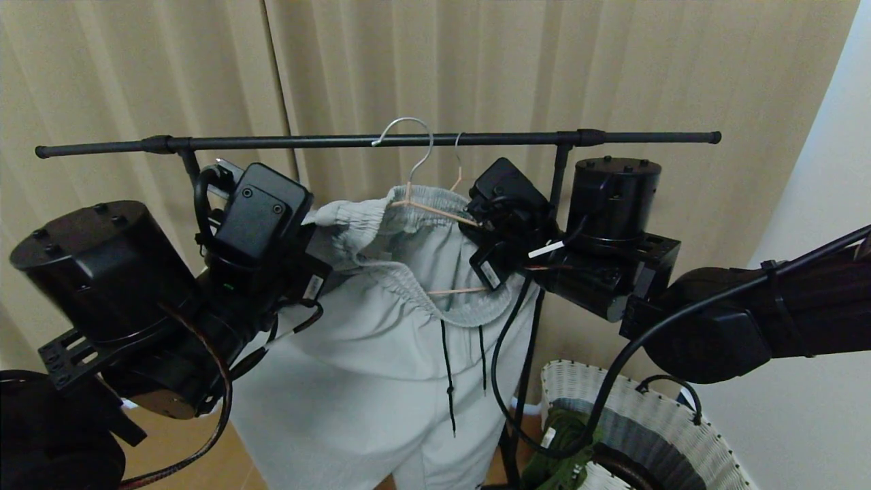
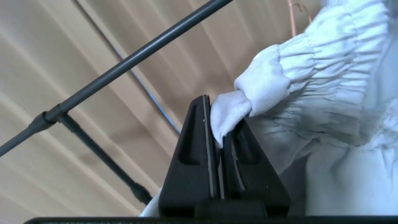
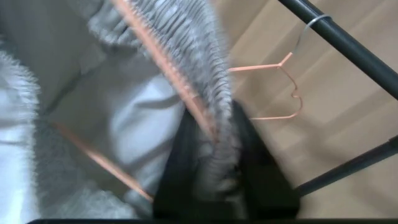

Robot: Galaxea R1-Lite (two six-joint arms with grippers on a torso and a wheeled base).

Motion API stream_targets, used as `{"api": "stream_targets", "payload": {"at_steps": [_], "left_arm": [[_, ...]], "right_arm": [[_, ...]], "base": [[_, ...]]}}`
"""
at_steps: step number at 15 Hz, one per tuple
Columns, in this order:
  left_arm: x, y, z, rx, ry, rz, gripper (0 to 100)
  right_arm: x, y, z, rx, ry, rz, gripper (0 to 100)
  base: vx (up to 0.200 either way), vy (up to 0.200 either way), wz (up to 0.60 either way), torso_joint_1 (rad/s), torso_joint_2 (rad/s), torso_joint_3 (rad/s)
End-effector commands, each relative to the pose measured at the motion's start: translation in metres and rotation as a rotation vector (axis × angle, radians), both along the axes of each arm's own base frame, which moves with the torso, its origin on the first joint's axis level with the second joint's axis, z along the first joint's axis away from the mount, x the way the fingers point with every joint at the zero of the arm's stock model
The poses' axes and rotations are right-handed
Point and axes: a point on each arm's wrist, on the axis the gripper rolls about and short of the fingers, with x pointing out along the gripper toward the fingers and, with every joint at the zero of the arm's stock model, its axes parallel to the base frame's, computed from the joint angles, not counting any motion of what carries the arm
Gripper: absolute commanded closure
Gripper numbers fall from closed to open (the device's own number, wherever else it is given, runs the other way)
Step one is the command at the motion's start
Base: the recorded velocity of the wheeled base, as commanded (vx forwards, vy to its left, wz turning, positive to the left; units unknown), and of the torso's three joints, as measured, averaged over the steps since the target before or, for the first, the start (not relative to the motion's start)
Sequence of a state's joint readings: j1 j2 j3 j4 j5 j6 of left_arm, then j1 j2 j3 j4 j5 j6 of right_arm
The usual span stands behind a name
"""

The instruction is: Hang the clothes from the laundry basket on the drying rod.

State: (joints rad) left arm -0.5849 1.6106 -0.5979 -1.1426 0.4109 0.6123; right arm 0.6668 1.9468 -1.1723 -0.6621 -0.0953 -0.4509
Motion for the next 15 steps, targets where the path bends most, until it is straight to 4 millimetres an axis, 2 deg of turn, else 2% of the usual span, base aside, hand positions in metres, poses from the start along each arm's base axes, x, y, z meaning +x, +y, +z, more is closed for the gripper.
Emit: {"api": "stream_targets", "payload": {"at_steps": [1,7,8,12,15], "left_arm": [[-0.002,0.001,0.000,-0.001,0.000,-0.001,100],[-0.003,0.002,-0.004,0.014,0.011,0.000,100],[-0.005,0.003,-0.005,0.016,0.015,0.000,0],[-0.010,0.005,-0.005,0.016,0.016,-0.051,0],[-0.027,0.016,-0.010,0.010,0.036,-0.112,0]], "right_arm": [[0.000,0.000,0.001,0.001,-0.002,0.001,100],[-0.004,-0.003,0.005,0.010,-0.008,-0.001,100],[-0.006,-0.005,0.007,0.014,-0.013,-0.001,100],[-0.019,-0.015,0.012,0.023,-0.031,-0.024,100],[-0.025,-0.035,0.021,0.028,-0.041,-0.079,100]], "base": [[0.000,0.000,0.00,0.000,0.00,0.000],[0.000,0.000,0.00,0.000,0.00,0.000],[0.000,0.000,0.00,0.000,0.00,0.000],[0.000,0.000,0.00,0.000,0.00,0.000],[0.000,0.000,0.00,0.000,0.00,0.000]]}}
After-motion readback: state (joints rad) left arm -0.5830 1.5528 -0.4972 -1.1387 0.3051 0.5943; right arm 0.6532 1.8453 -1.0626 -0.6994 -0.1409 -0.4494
